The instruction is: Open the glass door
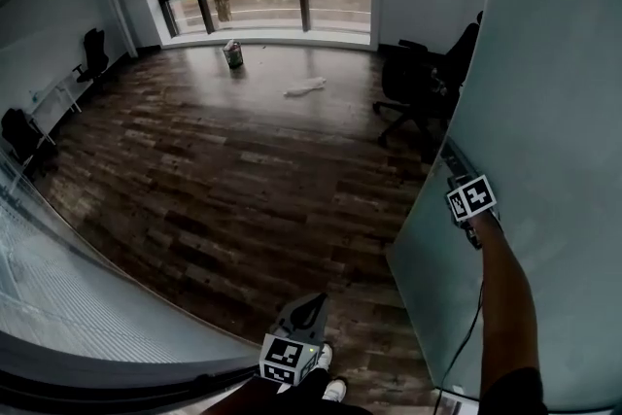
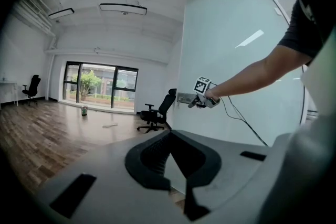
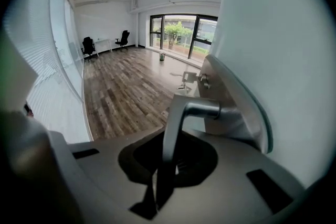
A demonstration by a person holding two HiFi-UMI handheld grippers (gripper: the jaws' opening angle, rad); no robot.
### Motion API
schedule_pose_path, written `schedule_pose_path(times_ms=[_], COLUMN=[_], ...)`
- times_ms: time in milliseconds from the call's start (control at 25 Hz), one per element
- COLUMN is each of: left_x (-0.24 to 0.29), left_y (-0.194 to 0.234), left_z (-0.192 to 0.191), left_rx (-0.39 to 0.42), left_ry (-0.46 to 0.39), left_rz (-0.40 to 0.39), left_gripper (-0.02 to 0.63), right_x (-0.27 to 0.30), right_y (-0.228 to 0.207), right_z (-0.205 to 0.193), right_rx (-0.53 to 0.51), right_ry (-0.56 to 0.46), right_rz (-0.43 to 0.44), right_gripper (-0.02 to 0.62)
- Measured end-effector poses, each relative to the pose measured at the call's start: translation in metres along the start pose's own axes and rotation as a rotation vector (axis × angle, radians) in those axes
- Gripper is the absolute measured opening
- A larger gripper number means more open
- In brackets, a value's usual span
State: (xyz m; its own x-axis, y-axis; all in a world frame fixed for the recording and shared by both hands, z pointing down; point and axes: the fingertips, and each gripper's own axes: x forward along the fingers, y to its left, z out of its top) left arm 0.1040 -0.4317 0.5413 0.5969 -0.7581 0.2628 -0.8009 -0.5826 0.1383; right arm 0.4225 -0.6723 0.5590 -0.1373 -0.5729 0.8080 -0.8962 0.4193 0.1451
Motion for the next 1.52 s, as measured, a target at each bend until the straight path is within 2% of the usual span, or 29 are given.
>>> schedule_pose_path(times_ms=[80,240,440,640,920,1040,1160,1240,1320,1400,1520], left_x=[0.007,0.022,0.038,0.052,0.056,0.05,0.047,0.046,0.047,0.049,0.044], left_y=[0.006,0.012,0.011,0.007,0.0,0.005,0.009,0.01,0.008,0.001,-0.015], left_z=[-0.002,-0.002,0.003,0.001,-0.001,-0.007,-0.009,-0.011,-0.01,-0.003,0.005], left_rx=[0.0,0.004,0.008,0.038,0.067,0.055,0.052,0.054,0.055,0.058,0.044], left_ry=[0.006,0.014,0.042,0.048,0.059,0.077,0.089,0.096,0.089,0.076,0.059], left_rz=[-0.001,0.004,0.003,-0.034,-0.07,-0.066,-0.058,-0.05,-0.044,-0.05,-0.059], left_gripper=[0.003,0.003,0.003,0.003,0.003,0.003,0.003,0.003,0.003,0.003,0.003], right_x=[0.004,0.007,0.015,0.003,-0.015,-0.028,-0.039,-0.049,-0.056,-0.067,-0.091], right_y=[-0.017,-0.05,-0.101,-0.144,-0.198,-0.217,-0.231,-0.234,-0.225,-0.201,-0.141], right_z=[-0.003,-0.008,-0.036,-0.052,-0.069,-0.079,-0.102,-0.117,-0.123,-0.119,-0.11], right_rx=[0.019,0.057,0.076,0.11,0.188,0.233,0.223,0.239,0.266,0.302,0.353], right_ry=[0.007,-0.003,0.021,-0.078,-0.095,-0.082,-0.062,-0.095,-0.156,-0.237,-0.405], right_rz=[0.005,0.016,-0.078,-0.18,-0.253,-0.346,-0.475,-0.528,-0.527,-0.486,-0.392], right_gripper=[0.018,0.147,0.158,0.189,0.256,0.259,0.272,0.272,0.272,0.272,0.27])
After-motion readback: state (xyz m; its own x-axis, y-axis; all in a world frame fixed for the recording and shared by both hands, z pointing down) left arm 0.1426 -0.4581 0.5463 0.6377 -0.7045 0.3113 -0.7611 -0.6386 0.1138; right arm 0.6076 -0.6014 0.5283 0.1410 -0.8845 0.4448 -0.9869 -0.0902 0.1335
